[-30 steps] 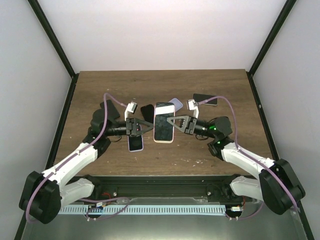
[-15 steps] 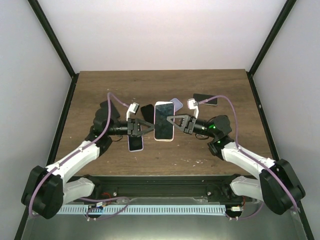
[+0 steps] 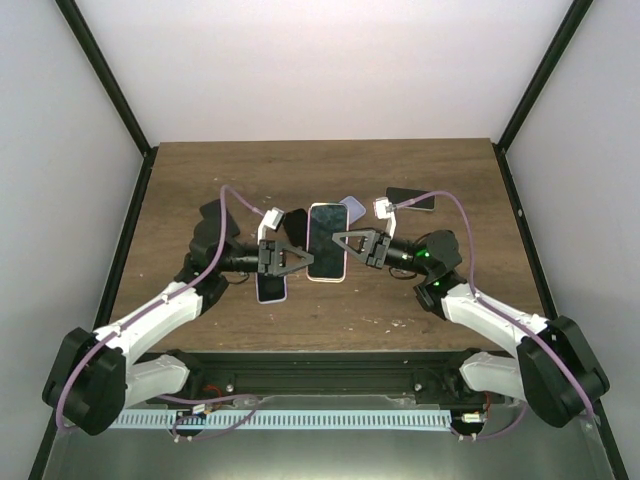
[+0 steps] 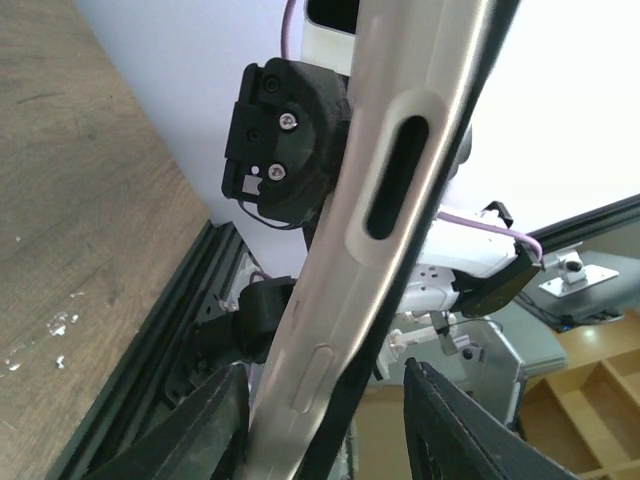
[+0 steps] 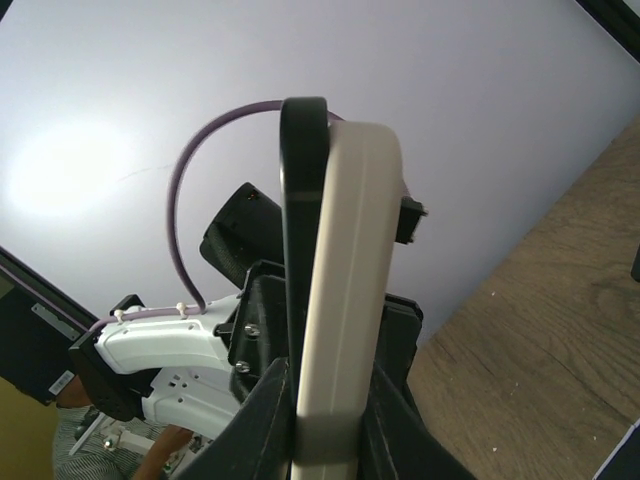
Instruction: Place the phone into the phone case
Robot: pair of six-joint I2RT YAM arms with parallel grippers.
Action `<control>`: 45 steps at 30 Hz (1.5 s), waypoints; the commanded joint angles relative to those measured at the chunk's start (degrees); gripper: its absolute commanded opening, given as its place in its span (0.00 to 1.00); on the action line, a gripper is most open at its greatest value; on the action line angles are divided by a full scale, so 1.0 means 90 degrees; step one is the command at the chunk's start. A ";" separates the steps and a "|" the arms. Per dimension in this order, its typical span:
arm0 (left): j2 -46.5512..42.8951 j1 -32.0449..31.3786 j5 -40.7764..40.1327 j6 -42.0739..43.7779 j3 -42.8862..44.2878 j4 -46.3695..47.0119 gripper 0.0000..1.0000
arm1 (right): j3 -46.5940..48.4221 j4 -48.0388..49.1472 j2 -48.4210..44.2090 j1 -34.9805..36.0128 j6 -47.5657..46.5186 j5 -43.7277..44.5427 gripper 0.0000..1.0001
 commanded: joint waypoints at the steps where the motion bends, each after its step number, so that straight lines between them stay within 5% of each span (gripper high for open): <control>1: 0.0022 -0.0047 0.0048 0.0267 0.0107 0.0064 0.36 | 0.0376 0.0411 -0.0028 0.0041 -0.0157 0.0046 0.13; 5: 0.0054 -0.0048 0.0034 0.0672 0.0136 -0.0253 0.15 | 0.0394 0.0283 -0.0118 0.0049 -0.0164 -0.0041 0.22; 8: 0.0043 -0.0047 0.0011 0.1279 0.0281 -0.0814 0.09 | 0.0420 -0.0030 -0.0266 0.0040 -0.0198 -0.0170 0.35; 12: -0.0034 -0.0052 -0.0067 0.2098 0.0423 -0.1421 0.07 | 0.0507 -0.0447 -0.0450 0.0037 -0.0379 -0.0301 0.41; 21: -0.0432 -0.0084 -0.0354 0.3269 0.0346 -0.1727 0.08 | 0.0614 -0.0445 -0.0407 0.0032 -0.0620 -0.0521 0.30; 25: -0.0592 -0.0092 -0.0300 0.3772 0.0432 -0.2040 0.11 | 0.0769 -0.0422 -0.0416 0.0028 -0.0598 -0.0684 0.47; 28: -0.0726 -0.0109 -0.0260 0.4343 0.0544 -0.2459 0.11 | 0.0962 -0.0780 -0.0442 -0.0003 -0.0627 -0.0602 0.50; 36: -0.0703 -0.0123 -0.0257 0.5237 0.0725 -0.2904 0.11 | 0.1376 -0.0930 -0.0309 -0.0026 -0.0113 -0.0758 0.49; 45: -0.0589 -0.0125 -0.0286 0.4638 0.0679 -0.2289 0.17 | 0.1174 -0.0856 -0.0309 -0.0027 -0.0654 -0.0868 0.13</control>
